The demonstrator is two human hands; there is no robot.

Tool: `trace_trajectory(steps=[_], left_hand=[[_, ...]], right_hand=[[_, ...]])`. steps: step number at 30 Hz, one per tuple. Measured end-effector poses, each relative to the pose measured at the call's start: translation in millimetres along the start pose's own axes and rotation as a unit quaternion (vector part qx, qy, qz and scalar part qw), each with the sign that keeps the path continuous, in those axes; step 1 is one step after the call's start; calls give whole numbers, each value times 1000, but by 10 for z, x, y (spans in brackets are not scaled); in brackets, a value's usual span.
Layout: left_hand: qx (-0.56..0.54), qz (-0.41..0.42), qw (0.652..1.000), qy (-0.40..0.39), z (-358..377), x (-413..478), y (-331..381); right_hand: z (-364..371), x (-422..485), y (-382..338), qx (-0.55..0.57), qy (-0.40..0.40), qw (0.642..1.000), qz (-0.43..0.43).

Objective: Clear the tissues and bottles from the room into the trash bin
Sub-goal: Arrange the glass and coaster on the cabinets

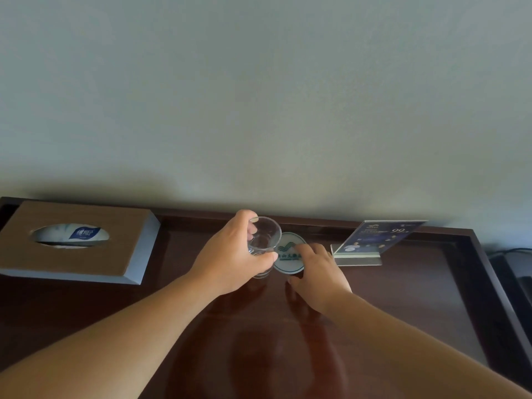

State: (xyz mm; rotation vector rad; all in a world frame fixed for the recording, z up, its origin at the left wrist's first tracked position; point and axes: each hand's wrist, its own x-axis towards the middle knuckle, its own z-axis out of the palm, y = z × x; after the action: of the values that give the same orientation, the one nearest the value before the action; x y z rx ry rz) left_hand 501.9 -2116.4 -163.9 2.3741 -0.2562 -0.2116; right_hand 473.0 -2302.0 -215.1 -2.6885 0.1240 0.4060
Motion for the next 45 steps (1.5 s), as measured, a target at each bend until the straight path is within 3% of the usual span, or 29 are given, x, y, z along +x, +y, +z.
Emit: trace_trajectory(steps=[11, 45], left_hand=[[-4, 29, 999, -12, 428, 313, 225], [23, 26, 999, -8, 558, 281, 252]], right_hand=[[-192, -170, 161, 54, -10, 998, 31], [-295, -235, 237, 73, -14, 997, 24]])
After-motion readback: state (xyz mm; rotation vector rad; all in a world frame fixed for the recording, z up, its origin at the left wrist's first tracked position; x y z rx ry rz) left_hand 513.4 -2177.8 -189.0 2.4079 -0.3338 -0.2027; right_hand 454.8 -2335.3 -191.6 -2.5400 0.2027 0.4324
